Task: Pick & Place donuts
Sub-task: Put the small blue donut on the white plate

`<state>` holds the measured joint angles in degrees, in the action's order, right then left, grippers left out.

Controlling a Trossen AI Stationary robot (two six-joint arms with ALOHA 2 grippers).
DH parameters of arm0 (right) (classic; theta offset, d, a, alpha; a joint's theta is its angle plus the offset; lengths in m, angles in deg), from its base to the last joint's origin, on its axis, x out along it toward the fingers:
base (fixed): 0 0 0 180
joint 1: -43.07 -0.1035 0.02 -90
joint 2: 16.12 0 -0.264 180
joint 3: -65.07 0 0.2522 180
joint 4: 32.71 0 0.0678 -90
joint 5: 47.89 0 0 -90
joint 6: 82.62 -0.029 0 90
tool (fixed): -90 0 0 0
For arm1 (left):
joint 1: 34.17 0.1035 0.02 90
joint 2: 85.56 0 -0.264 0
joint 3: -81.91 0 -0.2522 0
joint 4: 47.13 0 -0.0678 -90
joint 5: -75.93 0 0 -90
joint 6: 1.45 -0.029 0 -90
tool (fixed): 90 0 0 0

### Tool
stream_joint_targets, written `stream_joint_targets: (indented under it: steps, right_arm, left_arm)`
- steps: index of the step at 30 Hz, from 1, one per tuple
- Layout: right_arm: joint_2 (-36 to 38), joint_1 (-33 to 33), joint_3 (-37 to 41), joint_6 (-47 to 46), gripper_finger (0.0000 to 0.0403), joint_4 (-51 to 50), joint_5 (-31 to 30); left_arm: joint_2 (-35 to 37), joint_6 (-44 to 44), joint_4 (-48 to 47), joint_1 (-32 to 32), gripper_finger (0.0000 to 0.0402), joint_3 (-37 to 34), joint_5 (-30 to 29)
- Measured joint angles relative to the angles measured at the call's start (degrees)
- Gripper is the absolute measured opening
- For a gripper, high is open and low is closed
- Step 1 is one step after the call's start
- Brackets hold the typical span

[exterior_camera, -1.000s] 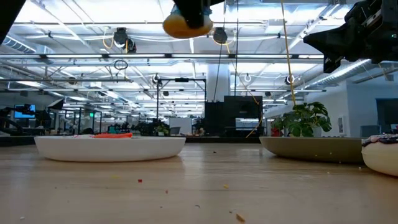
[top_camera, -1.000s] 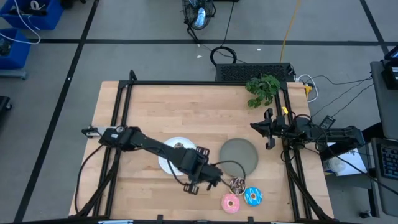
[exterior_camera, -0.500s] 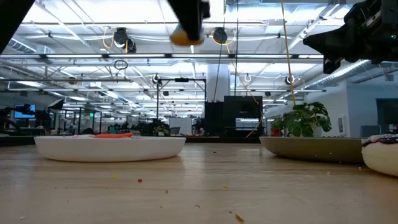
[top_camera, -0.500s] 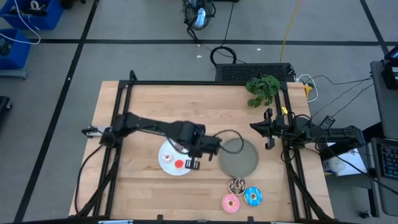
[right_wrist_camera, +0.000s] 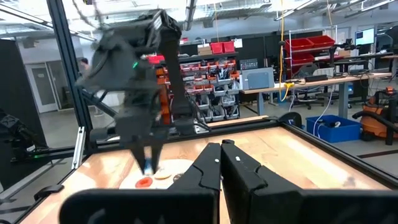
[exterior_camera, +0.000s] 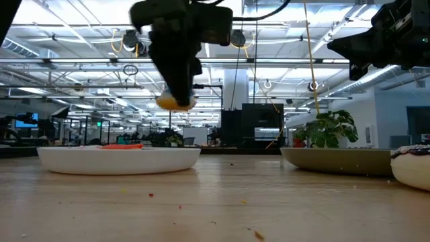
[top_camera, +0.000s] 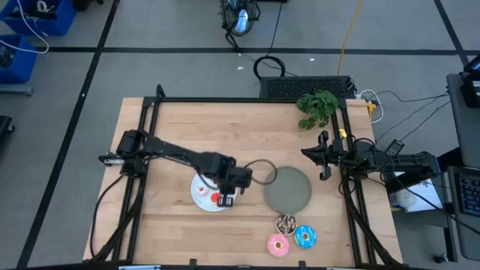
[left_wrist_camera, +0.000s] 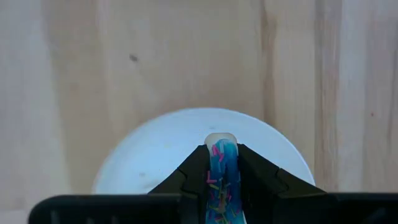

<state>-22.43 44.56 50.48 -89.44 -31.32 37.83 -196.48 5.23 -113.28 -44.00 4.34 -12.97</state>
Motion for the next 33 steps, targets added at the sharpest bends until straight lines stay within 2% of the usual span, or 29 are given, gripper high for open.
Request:
stream_joint_targets:
  steps: [7, 15, 29, 33]
  right_arm:
    - [0.00, 0.00, 0.00, -0.30, 0.0000, 0.44, -0.05]
    - [0.00, 0.00, 0.00, -0.94, 0.0000, 0.01, -0.10]
    - [0.00, 0.00, -0.01, 0.01, 0.0000, -0.20, -0.12]
    - [0.00, 0.00, 0.01, 0.02, 0.0000, -0.20, -0.12]
  left_arm:
    - [-0.21, 2.49, 3.82, -2.85, 0.0072, -3.33, -4.45]
    - [-0.25, 2.49, 8.63, -2.92, 0.0072, -7.38, -5.17]
    - [-0.25, 3.57, 9.23, -1.73, 0.0072, -7.74, -4.64]
    - [-0.25, 3.99, 9.21, -1.81, 0.0072, -7.74, -6.13]
